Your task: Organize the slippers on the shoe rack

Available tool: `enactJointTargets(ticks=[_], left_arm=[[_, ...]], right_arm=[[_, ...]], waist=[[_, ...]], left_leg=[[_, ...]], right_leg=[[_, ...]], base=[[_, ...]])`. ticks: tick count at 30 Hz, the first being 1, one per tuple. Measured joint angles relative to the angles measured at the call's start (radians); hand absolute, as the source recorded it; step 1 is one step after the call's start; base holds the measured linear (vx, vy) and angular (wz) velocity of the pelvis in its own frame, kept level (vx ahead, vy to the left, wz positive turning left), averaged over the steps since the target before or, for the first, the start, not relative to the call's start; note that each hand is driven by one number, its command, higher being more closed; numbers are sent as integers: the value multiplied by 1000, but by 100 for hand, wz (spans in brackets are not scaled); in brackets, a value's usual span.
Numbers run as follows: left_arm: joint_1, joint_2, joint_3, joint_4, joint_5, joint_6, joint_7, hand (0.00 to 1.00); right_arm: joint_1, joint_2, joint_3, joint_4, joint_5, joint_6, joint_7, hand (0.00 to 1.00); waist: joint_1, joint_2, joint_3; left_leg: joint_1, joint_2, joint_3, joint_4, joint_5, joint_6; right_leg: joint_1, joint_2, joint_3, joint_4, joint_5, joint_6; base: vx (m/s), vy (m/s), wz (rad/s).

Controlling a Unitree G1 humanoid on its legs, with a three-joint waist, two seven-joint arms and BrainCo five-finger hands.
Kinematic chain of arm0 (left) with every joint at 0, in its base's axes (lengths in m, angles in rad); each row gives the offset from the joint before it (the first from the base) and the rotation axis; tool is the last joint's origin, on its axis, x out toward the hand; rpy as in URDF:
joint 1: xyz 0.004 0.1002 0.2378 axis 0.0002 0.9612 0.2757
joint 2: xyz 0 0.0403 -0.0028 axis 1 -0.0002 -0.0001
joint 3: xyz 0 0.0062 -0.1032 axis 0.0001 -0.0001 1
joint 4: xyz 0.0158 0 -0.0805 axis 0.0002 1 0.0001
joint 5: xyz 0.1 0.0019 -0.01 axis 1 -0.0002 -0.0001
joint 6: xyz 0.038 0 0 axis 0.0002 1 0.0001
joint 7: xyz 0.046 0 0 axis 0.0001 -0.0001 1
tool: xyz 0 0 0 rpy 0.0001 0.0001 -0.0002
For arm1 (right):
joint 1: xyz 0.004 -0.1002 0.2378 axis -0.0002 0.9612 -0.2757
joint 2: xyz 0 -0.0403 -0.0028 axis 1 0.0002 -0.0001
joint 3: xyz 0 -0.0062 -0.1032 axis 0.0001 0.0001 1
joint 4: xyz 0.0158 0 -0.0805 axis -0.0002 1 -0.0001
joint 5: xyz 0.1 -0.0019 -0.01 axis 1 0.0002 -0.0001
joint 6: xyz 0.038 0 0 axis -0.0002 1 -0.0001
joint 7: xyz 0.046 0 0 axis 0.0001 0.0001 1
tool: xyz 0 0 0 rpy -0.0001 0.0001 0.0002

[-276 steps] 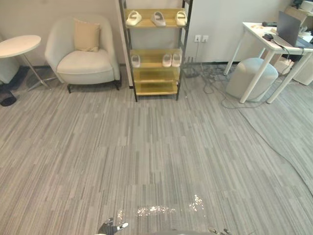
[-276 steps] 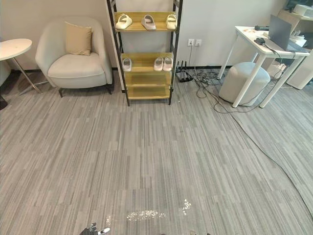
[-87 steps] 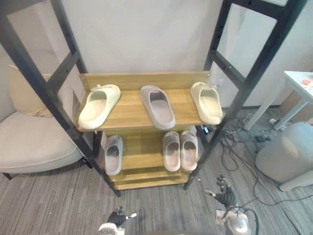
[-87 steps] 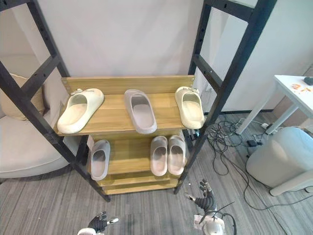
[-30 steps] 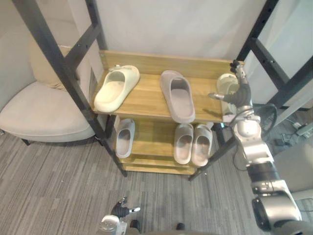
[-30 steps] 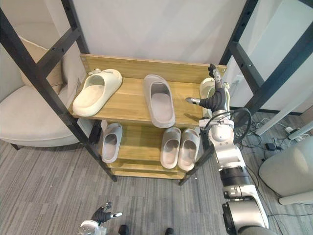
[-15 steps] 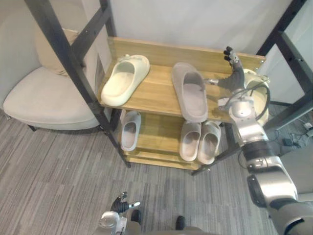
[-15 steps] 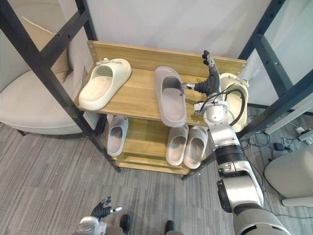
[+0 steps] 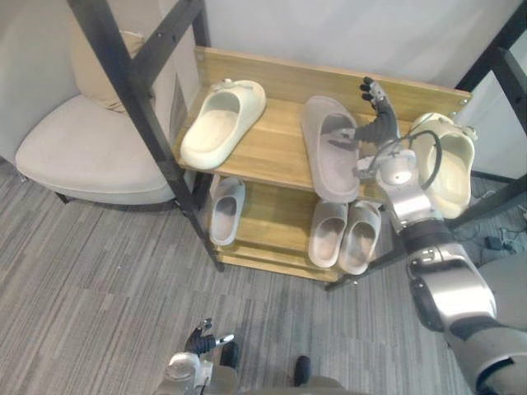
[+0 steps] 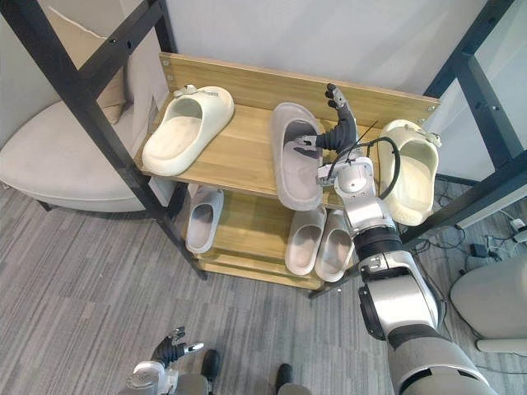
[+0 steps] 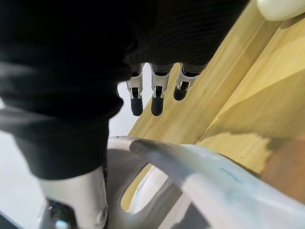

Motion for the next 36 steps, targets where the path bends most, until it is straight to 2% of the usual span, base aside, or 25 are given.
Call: enactJointTargets(ticks=[4,10,14,19,24,27,32,34,36], left_arm=[[0,3,-1,-8,-9,1,4,0],[-3,7,-2,-10,-10,1,13,0],[-4,7,-2,-8,-10,3,13,0],[-4,8,-1,2,-8,4,12,0],[-4,9,-1,10,-2,4,12,0],[-3,8,-1,19,15,5,11,0],[0,5,-1,42,33,4,9,0],[2,5,-1,51,37,4,8,0],[3,3,-1,59,50,4,5,0]], right_arm=[[-22,11,9,22,5,-3,2,100],[-21,18,46,10,40,-12,4,100],[73,27,47,-131,58,-18,10,100],[203,29,37,-300,58,-31,11,100],[331,37,24,-444,57,-34,15,100],[417,76,-8,-542,57,-38,14,100],[505,96,-10,-699,57,-79,16,100],[557,124,-11,-782,58,-110,32,100],[593,133,-10,-833,58,-122,45,100]], waist=[[3,-5,6],[7,-14,13],[5,-14,13],[-17,-15,11],[-20,-18,5],[-25,-19,-16],[-35,-19,-44],[-40,-19,-52],[-44,-17,-63]], left_leg=[[-1,3,0,-36,31,-3],[5,3,12,-36,37,-5],[13,4,25,-37,37,-5],[15,4,27,-37,38,-6],[20,4,30,-36,38,-6],[22,4,35,-36,38,-6],[34,4,44,-36,38,-6],[48,4,51,-36,37,-6],[48,5,51,-37,37,-6]], right_leg=[[-17,2,1,0,0,0],[-17,3,12,0,0,0],[-16,4,27,0,-2,3],[-15,4,29,0,-4,5],[-13,4,32,0,-4,5],[-14,4,36,0,-4,5],[-7,4,42,0,-4,6],[3,2,55,1,-9,13],[2,2,57,4,-11,17]], base=[[-55,-10,0],[-40,-2,-6],[-16,3,-10],[-1,1,-1],[0,0,0],[-4,12,-4],[-8,10,-6],[-27,6,-9],[-33,3,-2]])
